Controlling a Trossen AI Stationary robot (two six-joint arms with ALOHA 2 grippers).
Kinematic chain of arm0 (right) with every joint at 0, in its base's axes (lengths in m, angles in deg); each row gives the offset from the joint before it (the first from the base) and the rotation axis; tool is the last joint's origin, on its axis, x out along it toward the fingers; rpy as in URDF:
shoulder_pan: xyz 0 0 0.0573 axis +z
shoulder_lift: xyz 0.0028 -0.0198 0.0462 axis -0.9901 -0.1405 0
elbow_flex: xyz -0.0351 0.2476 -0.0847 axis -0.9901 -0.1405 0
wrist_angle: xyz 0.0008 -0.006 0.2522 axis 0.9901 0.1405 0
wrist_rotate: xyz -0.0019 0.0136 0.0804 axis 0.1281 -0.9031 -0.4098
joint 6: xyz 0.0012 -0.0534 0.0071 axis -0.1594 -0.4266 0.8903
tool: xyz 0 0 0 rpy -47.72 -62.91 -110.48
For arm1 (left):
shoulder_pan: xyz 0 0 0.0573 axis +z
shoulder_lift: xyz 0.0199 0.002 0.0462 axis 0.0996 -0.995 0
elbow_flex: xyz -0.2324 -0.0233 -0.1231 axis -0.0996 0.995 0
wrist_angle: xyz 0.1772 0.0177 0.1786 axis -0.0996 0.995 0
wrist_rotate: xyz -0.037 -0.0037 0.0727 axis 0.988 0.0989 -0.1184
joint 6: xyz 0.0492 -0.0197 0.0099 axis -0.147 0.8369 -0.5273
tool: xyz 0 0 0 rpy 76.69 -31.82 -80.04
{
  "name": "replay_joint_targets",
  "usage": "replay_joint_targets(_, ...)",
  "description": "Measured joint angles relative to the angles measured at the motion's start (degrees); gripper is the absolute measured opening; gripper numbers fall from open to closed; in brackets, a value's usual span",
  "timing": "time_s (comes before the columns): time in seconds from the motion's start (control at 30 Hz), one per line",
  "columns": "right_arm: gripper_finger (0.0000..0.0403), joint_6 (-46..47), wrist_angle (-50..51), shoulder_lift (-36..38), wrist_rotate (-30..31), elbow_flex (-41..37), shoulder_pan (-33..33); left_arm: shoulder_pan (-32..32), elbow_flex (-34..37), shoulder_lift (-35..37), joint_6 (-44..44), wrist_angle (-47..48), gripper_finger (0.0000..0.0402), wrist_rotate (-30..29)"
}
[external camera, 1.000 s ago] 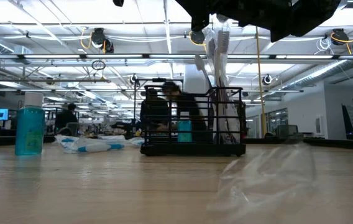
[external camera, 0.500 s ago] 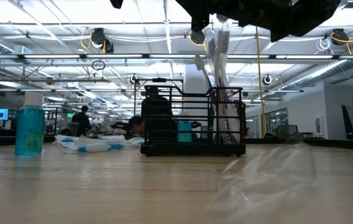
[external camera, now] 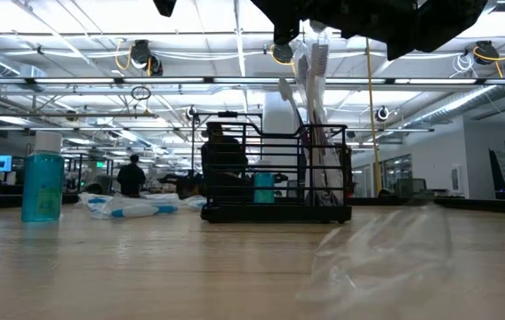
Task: Pick & Place toothbrushing station
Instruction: Put the bottom right mouthwash into the middle section of the wire organizer
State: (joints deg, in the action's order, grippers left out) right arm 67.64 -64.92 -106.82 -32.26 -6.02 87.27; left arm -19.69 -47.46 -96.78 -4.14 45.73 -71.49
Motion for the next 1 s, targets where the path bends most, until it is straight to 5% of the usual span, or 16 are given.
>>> replay_joint_targets(1.0, 0.0210, 0.00, 0.00, 0.00, 0.00, 0.00, 0.00, 6.18, 0.02, 0.00, 8.18, -4.21, 0.0122, 0.00)
